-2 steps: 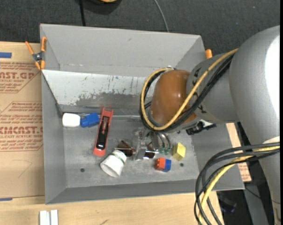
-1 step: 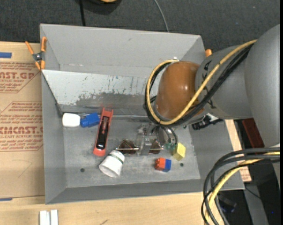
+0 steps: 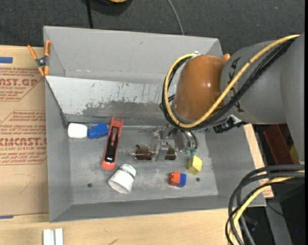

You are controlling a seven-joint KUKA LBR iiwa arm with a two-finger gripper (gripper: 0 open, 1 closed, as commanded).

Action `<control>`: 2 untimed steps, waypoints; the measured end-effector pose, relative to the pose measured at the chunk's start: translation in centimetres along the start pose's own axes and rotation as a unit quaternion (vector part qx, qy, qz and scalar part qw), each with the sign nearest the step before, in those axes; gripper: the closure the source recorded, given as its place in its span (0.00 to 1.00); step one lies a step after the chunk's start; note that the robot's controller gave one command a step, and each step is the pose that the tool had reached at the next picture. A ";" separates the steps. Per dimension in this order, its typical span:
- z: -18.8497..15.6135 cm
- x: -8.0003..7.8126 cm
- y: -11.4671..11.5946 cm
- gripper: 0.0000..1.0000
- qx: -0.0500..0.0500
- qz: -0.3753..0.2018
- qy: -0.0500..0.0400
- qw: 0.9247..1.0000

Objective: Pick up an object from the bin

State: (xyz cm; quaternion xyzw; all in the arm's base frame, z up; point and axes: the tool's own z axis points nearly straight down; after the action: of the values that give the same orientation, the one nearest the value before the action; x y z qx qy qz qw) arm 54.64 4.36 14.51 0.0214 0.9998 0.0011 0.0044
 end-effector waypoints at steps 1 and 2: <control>-17.1 0.4 -1.1 1.00 0.001 -0.013 0.003 1.000; -16.8 0.5 -1.1 1.00 0.001 -0.013 0.006 1.000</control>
Offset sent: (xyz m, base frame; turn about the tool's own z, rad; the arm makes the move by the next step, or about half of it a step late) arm 0.0000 0.0000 0.0000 0.0000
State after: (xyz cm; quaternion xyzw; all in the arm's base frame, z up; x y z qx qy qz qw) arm 53.98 3.24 31.27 0.0083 1.0000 0.0003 -0.0016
